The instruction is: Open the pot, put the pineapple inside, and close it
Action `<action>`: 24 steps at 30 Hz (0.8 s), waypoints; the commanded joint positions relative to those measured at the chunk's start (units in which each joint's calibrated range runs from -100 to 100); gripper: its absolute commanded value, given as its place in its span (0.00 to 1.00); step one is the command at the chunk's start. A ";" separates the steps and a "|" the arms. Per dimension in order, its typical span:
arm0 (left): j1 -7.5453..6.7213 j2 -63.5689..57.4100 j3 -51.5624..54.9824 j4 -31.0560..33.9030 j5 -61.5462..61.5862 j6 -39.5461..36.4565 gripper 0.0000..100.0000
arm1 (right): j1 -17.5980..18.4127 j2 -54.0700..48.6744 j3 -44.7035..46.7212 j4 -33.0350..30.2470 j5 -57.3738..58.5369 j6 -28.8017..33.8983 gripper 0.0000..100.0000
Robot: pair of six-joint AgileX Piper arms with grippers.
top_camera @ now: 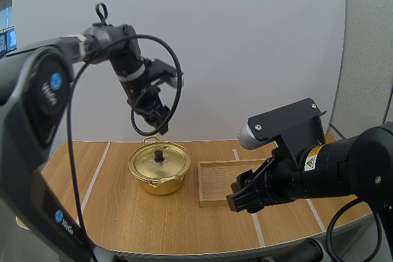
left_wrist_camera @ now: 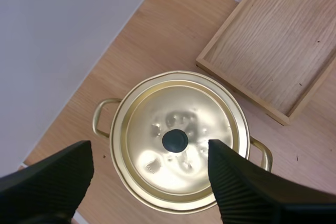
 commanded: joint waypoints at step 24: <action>-0.12 -44.15 -0.58 0.04 1.23 -8.42 1.00 | -0.20 -0.47 -0.01 -0.43 0.00 -0.41 1.00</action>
